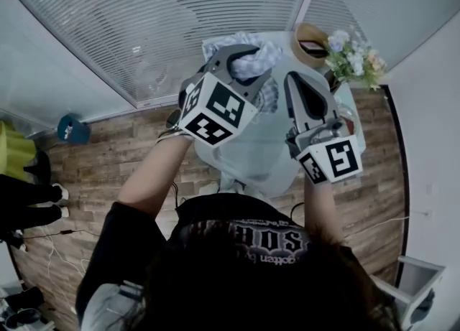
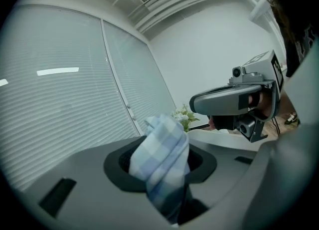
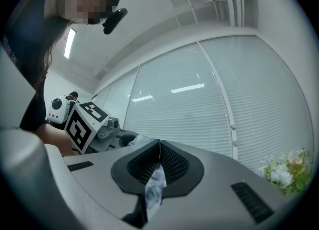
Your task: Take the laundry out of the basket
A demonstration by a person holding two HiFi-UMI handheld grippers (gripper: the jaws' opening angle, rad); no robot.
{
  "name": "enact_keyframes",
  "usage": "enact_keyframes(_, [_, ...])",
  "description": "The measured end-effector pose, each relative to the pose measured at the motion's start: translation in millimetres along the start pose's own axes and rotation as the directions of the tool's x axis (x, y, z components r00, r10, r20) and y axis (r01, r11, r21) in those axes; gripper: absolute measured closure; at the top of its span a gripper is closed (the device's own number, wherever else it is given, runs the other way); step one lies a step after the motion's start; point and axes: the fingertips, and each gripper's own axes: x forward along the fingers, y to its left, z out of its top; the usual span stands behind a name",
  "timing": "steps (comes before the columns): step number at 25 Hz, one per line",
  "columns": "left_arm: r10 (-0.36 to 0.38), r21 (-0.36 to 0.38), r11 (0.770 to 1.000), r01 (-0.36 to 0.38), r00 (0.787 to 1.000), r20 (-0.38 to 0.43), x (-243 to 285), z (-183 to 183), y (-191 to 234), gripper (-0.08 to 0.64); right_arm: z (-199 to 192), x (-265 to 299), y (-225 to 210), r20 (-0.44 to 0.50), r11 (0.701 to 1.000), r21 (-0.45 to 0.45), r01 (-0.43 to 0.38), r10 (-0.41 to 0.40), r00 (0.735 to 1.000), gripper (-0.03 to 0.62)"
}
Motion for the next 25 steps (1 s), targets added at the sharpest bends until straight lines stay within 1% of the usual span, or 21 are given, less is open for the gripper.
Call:
enact_keyframes(6, [0.095, -0.009, 0.995, -0.095, 0.995, 0.005, -23, 1, 35, 0.41, 7, 21, 11, 0.014, 0.999, -0.021, -0.048, 0.048, 0.999, 0.565])
enact_keyframes(12, [0.196, -0.01, 0.98, -0.196, 0.981, 0.001, -52, 4, 64, 0.41, 17, 40, 24, 0.033, 0.995, -0.023, -0.093, 0.094, 0.995, 0.565])
enact_keyframes(15, [0.249, -0.019, 0.968, -0.249, 0.968, -0.024, -65, -1, 80, 0.41, 20, 50, 32, 0.04, 0.993, -0.021, -0.118, 0.118, 0.992, 0.565])
enact_keyframes(19, [0.318, -0.039, 0.947, -0.32, 0.946, -0.06, -87, -16, 98, 0.41, 23, 64, 46, 0.049, 0.988, -0.009, -0.156, 0.156, 0.986, 0.565])
enact_keyframes(25, [0.39, -0.052, 0.917, -0.396, 0.916, -0.095, -118, -32, 112, 0.41, 24, 76, 72, 0.052, 0.977, 0.002, -0.214, 0.213, 0.976, 0.565])
